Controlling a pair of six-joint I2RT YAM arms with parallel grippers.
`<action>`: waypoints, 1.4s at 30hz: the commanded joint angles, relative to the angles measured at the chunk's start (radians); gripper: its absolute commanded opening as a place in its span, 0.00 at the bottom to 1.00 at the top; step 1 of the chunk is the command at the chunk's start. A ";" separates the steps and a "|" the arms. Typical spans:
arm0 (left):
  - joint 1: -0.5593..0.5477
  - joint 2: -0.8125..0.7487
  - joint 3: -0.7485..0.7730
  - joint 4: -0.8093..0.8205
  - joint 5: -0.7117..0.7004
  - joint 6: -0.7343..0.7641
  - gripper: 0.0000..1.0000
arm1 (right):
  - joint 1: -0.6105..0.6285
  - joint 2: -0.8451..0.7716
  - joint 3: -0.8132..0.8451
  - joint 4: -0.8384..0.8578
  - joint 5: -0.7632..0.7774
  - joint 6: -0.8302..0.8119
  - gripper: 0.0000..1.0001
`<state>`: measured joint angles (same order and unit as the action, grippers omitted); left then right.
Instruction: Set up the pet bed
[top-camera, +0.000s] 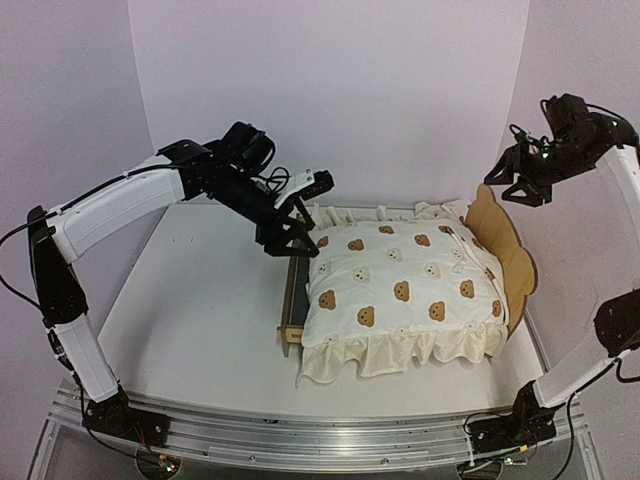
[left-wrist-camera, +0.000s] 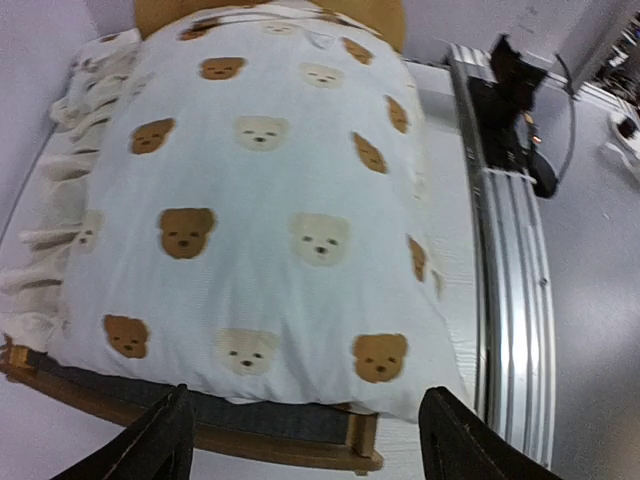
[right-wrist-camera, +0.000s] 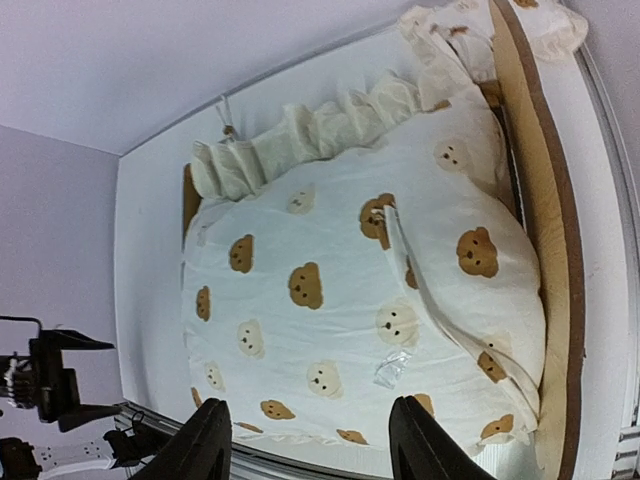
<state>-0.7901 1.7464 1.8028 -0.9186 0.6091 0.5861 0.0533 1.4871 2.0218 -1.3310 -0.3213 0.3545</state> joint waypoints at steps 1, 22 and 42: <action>0.016 0.083 0.063 0.271 -0.286 -0.436 0.77 | 0.047 0.065 -0.068 0.088 0.124 0.049 0.54; 0.062 0.480 0.220 0.314 -0.283 -0.666 0.35 | 0.186 0.615 0.032 0.139 0.335 -0.116 0.20; 0.132 0.374 0.182 0.352 -0.284 -0.577 0.00 | 0.175 0.318 -0.163 0.411 0.460 -0.112 0.05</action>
<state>-0.6853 2.2020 2.0562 -0.4990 0.2998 0.0281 0.2630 1.7931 1.8751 -0.9472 0.0909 0.2735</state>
